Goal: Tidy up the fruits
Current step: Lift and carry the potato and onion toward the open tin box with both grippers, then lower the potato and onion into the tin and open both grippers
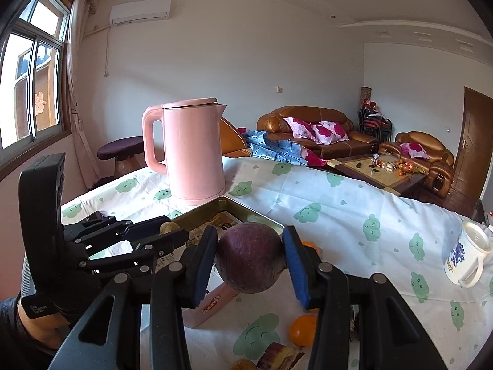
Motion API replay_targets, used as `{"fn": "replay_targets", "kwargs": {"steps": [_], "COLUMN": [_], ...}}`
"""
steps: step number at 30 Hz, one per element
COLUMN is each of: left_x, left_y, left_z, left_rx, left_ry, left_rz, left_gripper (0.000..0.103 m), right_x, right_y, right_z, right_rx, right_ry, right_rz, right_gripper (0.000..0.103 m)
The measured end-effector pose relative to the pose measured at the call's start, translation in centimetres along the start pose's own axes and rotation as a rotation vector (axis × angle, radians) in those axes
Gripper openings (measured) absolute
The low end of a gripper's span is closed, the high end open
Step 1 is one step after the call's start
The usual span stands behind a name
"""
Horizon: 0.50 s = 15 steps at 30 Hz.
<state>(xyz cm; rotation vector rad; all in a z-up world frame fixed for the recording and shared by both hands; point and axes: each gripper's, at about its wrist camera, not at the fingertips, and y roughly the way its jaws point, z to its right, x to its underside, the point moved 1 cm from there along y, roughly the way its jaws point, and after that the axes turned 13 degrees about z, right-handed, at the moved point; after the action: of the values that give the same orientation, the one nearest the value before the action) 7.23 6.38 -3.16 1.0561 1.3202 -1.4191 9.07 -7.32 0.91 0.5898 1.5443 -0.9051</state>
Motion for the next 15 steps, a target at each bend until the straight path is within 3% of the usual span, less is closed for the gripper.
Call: {"fn": "replay_targets", "kwargs": {"steps": [15], "left_x": [0.1], "left_y": [2.9], "left_z": [-3.4], "left_rx": [-0.040], "left_ry": [-0.007], "left_rz": [-0.063], "left_gripper": [0.029], "right_x": [-0.3], "right_y": [4.6], "right_z": [-2.4], "right_rx": [-0.066], "right_ry": [-0.046], "right_rz": [-0.050], "right_gripper": [0.046]}}
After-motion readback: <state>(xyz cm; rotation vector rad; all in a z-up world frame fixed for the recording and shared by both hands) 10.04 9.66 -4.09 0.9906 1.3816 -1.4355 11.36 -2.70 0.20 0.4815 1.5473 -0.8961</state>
